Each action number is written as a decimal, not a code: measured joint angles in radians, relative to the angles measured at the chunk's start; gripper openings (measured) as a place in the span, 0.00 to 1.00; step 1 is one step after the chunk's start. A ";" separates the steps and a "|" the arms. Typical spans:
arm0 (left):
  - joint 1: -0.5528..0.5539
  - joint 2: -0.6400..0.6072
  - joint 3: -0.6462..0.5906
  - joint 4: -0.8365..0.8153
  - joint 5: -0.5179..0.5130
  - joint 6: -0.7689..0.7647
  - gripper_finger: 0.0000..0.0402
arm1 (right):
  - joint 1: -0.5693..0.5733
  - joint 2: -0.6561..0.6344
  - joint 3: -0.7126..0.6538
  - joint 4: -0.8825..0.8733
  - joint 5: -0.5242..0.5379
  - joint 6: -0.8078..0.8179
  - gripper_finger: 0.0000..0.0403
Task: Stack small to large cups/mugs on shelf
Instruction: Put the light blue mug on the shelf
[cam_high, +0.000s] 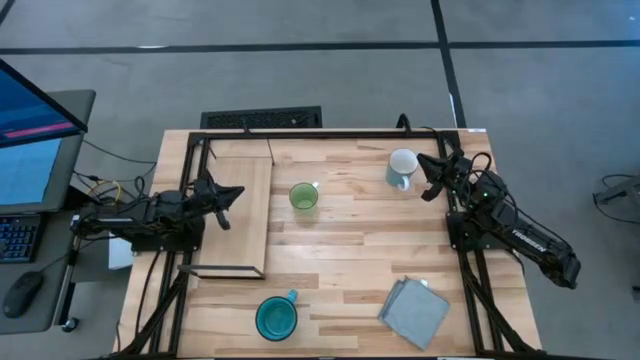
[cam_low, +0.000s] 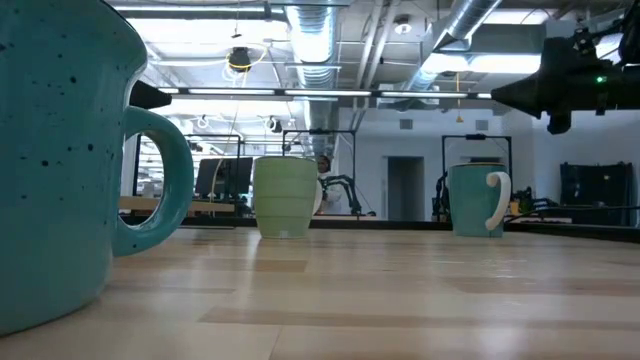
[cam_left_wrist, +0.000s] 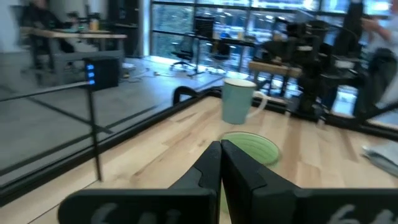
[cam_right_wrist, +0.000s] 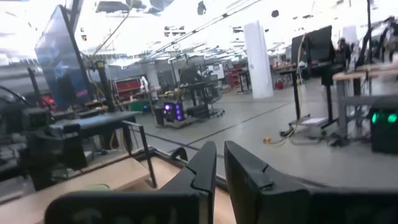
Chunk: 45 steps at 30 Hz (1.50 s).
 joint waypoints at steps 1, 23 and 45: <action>0.000 0.000 0.000 0.000 -0.023 -0.014 0.00 | 0.000 0.000 0.000 0.000 0.000 0.013 0.14; 0.000 0.000 0.002 0.010 -0.062 0.056 0.03 | 0.000 0.000 0.003 0.000 0.000 0.099 0.40; 0.000 0.000 0.003 0.053 -0.090 -0.046 0.27 | 0.000 0.000 0.004 0.015 0.000 0.101 0.57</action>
